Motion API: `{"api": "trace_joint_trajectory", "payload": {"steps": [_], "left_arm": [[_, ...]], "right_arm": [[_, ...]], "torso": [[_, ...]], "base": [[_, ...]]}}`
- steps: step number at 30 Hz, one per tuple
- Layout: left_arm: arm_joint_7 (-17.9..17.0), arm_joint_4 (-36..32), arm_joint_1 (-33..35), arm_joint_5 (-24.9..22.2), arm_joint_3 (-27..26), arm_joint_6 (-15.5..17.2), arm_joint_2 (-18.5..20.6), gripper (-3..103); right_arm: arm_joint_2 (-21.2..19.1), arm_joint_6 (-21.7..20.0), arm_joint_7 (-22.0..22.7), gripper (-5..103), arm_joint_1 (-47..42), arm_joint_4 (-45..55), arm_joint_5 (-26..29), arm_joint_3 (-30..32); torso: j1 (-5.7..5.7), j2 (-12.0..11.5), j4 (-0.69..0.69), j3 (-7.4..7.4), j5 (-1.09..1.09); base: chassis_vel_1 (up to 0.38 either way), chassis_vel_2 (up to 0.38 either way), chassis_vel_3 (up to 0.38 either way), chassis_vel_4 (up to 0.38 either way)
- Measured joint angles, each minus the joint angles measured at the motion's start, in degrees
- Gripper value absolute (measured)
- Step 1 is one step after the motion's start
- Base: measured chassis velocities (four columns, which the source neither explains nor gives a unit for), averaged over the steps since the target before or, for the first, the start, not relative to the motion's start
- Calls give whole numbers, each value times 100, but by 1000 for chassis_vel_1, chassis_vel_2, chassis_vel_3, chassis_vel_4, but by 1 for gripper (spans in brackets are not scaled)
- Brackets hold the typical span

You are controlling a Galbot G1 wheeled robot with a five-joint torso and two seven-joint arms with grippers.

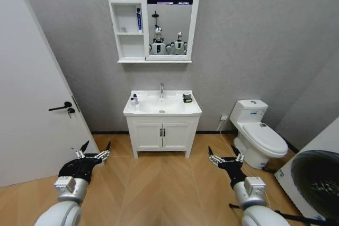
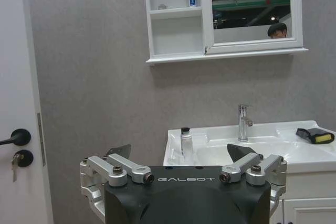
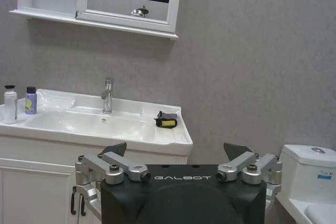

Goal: Move facial cleanser and shampoo from washbasin to cabinet, then wipe washbasin with towel.

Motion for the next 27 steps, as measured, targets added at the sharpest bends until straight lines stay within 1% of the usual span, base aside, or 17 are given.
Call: {"api": "trace_joint_trajectory", "payload": {"steps": [2,4,5,6,8,9,10,11,13,14,17,19,21,22,23,25,27], "left_arm": [[-2,-8,4,8,0,1,-14,100],[-3,-17,8,13,-1,1,-26,100],[-3,-26,15,21,2,0,-44,100],[-4,-30,29,34,5,0,-68,100],[-2,-33,46,42,10,0,-93,100],[-2,-36,61,50,9,-5,-111,100],[-1,-37,68,55,9,-13,-122,100],[1,-36,87,58,7,-24,-140,100],[0,-36,93,58,2,-30,-146,100],[5,-36,102,59,-3,-39,-155,100],[4,-35,115,58,-7,-48,-162,100],[6,-36,125,53,-4,-55,-177,100],[5,-36,124,37,1,-58,-181,100],[6,-35,126,24,6,-58,-187,100],[5,-36,125,17,6,-58,-189,100],[7,-35,125,12,8,-58,-190,100],[6,-16,121,-5,7,-58,-190,100]], "right_arm": [[7,10,2,100,-5,1,-7,-11],[11,14,2,100,-7,1,-15,-20],[15,21,2,100,-15,1,-23,-27],[16,26,2,100,-16,2,-29,-34],[14,28,2,100,-18,1,-32,-38],[9,29,2,100,-15,1,-33,-40],[8,30,2,100,-14,2,-34,-40],[3,31,2,100,-14,1,-34,-40],[2,31,3,100,-14,1,-34,-41],[1,31,5,100,-22,1,-37,-41],[5,32,9,100,-39,4,-49,-43],[16,34,14,100,-54,4,-86,-46],[23,36,21,100,-61,5,-103,-50],[27,36,44,100,-70,4,-109,-58],[29,37,63,100,-69,-1,-111,-64],[30,43,78,100,-71,-19,-113,-66],[31,58,105,100,-58,-47,-111,-65]], "torso": [[1,0,0,1,-4],[0,0,0,0,-1],[0,0,-3,0,-3],[0,0,-1,0,-3],[1,-1,-1,1,-4],[0,0,1,0,1],[0,0,-3,0,-3],[1,0,1,0,-5],[2,-2,-1,1,-2],[2,-1,1,1,0],[0,0,-2,0,-5],[2,-1,1,1,0],[0,0,-2,0,-2],[0,0,-1,0,-8],[1,0,-1,0,-2],[2,-1,0,1,0],[4,-1,0,1,-5]], "base": [[-277,275,300,-290],[-290,299,316,-309],[-323,299,316,-335],[-323,320,331,-335],[-314,320,350,-328],[-384,380,350,-373],[-384,349,388,-373],[-376,349,367,-372],[-350,342,367,-372],[-350,390,375,-359],[-375,367,363,-386],[-345,356,355,-363],[-359,332,339,-360],[-347,332,339,-349],[-323,332,339,-335],[-323,336,316,-335],[-272,288,273,-207]]}}
